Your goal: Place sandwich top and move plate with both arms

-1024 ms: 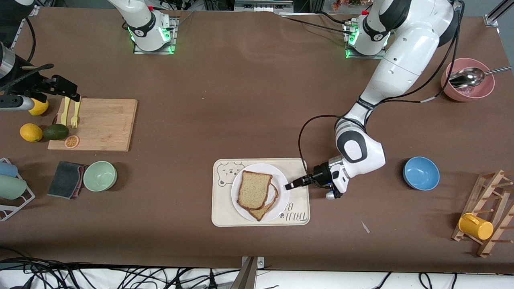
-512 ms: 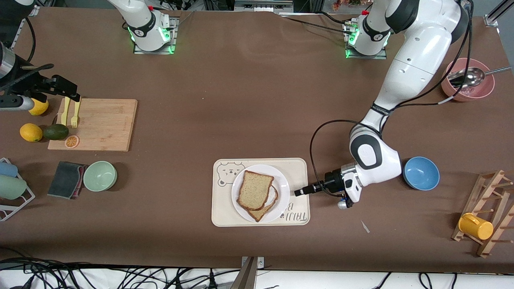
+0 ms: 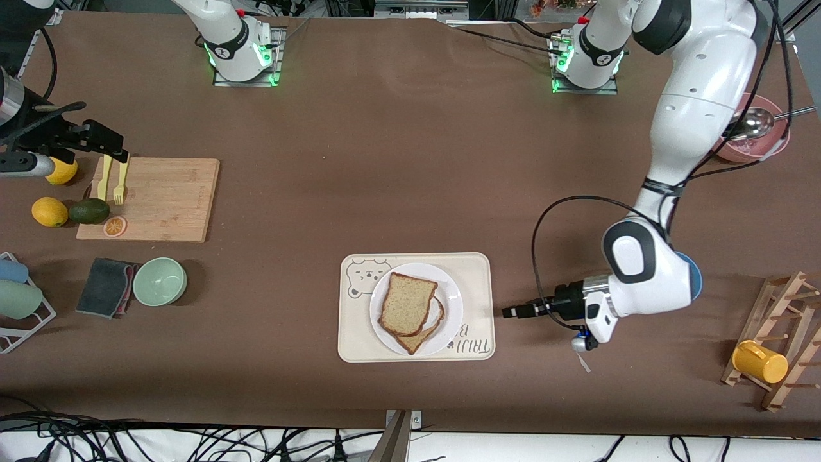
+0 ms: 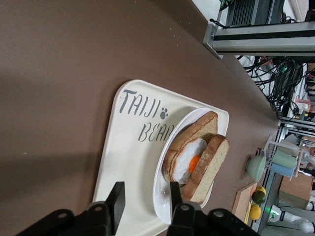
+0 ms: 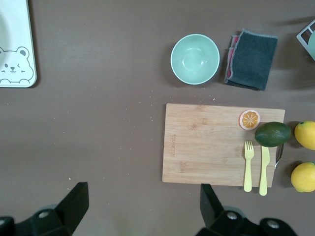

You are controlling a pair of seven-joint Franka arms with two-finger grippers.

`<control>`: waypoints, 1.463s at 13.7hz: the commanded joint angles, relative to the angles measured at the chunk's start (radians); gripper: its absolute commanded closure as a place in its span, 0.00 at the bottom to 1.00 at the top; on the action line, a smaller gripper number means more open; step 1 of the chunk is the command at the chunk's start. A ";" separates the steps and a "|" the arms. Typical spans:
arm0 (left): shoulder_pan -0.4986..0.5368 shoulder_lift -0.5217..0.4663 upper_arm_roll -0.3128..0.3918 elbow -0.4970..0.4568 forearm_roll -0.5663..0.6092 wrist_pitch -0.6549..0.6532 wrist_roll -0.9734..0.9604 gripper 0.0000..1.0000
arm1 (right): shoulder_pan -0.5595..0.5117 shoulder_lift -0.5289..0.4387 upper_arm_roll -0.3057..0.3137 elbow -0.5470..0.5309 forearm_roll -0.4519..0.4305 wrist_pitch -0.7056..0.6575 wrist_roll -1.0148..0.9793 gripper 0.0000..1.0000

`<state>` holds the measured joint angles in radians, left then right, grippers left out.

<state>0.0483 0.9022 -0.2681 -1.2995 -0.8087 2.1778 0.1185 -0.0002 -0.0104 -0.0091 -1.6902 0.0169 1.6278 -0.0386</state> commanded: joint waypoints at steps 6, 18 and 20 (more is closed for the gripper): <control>0.107 -0.239 0.023 -0.029 0.518 -0.266 -0.232 0.25 | -0.006 0.007 0.005 0.023 0.017 -0.017 0.008 0.00; 0.191 -0.617 0.026 -0.023 0.922 -0.636 -0.266 0.00 | -0.006 0.007 0.003 0.023 0.017 -0.019 0.008 0.00; 0.074 -0.634 0.114 -0.023 0.922 -0.676 -0.286 0.00 | -0.006 0.007 0.005 0.023 0.017 -0.019 0.006 0.00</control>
<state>0.2212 0.2980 -0.2275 -1.2935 0.0771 1.5289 -0.1368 0.0000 -0.0086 -0.0090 -1.6870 0.0173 1.6271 -0.0386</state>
